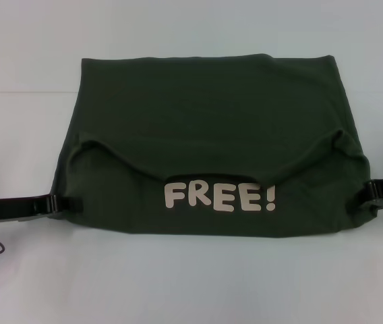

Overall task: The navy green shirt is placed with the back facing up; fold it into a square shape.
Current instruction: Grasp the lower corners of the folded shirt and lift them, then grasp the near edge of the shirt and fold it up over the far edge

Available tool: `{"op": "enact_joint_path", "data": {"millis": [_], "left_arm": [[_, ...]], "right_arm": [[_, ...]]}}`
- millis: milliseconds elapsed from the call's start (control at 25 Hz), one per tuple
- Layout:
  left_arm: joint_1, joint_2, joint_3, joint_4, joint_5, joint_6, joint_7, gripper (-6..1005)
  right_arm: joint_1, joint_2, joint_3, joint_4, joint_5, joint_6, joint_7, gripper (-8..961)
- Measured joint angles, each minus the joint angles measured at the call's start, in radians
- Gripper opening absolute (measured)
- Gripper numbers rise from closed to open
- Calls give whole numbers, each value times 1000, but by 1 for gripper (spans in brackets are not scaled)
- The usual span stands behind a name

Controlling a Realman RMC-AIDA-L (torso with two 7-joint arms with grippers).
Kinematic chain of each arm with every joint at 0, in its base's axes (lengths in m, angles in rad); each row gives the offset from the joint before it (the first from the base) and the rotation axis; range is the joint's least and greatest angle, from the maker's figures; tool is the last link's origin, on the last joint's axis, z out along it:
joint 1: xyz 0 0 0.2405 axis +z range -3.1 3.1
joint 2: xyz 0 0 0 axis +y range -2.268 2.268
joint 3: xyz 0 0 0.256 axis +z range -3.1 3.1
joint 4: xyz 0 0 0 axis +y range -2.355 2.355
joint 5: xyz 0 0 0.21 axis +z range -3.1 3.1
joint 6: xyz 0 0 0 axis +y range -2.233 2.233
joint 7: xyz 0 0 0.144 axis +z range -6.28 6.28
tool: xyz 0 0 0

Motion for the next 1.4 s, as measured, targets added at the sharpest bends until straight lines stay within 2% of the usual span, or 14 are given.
{"op": "enact_joint_path", "data": {"millis": [200, 360, 520, 640, 880, 1000, 1120, 1400], "left_arm": [[0, 3, 0, -1, 0, 4, -9, 31], [0, 11, 0, -1, 6, 49, -14, 32], [5, 32, 6, 0, 17, 151, -36, 32], [6, 44, 6, 1, 64, 249, -63, 32], [17, 62, -5, 12, 156, 497, -97, 32], [25, 68, -11, 18, 218, 607, -88, 31], [30, 70, -12, 24, 272, 681, -79, 31], [37, 69, -14, 18, 284, 773, -39, 31]], "right_arm": [[-6, -9, 0, 2, 0, -9, -11, 61], [-18, -19, 16, 1, 1, -56, -38, 45], [-42, -43, 33, 2, 10, -159, -103, 43], [-67, -52, 45, 2, 11, -259, -182, 44], [-129, -53, 44, 9, 6, -427, -311, 47], [-146, -67, 37, 84, 2, -498, -413, 49], [-154, -80, 23, 144, -5, -514, -464, 50], [-168, -75, 0, 149, -10, -527, -485, 54]]}}
